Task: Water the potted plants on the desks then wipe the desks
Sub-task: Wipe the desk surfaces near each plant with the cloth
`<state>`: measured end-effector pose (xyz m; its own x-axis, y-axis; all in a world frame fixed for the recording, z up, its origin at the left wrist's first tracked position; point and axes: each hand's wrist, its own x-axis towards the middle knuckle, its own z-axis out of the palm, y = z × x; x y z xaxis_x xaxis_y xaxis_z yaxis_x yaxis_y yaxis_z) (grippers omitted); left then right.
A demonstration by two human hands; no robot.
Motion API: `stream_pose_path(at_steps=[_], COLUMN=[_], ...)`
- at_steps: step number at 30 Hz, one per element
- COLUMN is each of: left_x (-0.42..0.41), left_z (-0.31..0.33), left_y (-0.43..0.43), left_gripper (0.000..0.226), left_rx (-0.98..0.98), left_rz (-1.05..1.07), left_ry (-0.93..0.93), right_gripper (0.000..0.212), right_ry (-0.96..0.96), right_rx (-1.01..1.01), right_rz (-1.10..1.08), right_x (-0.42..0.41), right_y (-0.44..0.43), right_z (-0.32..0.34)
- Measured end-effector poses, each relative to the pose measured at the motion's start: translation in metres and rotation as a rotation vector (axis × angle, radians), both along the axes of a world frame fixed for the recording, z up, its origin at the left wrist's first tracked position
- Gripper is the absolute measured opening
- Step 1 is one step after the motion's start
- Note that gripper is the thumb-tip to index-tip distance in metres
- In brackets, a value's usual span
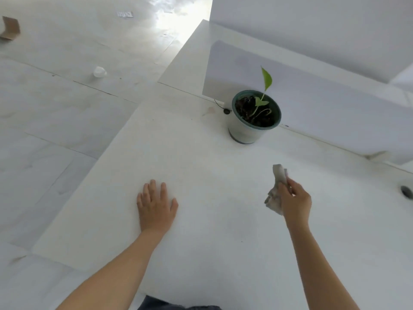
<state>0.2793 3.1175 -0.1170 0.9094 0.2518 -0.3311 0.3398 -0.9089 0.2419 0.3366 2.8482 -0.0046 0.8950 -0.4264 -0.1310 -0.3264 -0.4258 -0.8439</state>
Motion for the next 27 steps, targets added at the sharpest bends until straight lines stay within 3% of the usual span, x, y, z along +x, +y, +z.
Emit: stream_pose_path(at_steps=[4, 7, 12, 21, 27], left_x=[0.004, 0.006, 0.005, 0.006, 0.006], left_z=[-0.004, -0.010, -0.022, -0.030, -0.032], left_y=[-0.002, -0.002, 0.000, -0.003, -0.002], left_gripper=[0.057, 0.058, 0.058, 0.058, 0.059], left_rx=[0.028, 0.058, 0.126, 0.220, 0.237], left_rz=[0.040, 0.049, 0.102, 0.121, 0.121], left_ry=[-0.014, -0.029, -0.195, -0.342, -0.320], right_gripper=[0.033, 0.048, 0.051, 0.055, 0.056], right_ry=[-0.052, 0.157, 0.433, 0.415, 0.240], right_rx=[-0.372, -0.551, -0.685, -0.663, -0.762], right_rz=[0.070, 0.205, 0.430, 0.307, 0.800], right_x=[0.083, 0.138, 0.180, 0.119, 0.116], right_y=[-0.012, -0.020, -0.021, 0.039, 0.113], right_z=[-0.006, -0.030, -0.079, -0.101, -0.104])
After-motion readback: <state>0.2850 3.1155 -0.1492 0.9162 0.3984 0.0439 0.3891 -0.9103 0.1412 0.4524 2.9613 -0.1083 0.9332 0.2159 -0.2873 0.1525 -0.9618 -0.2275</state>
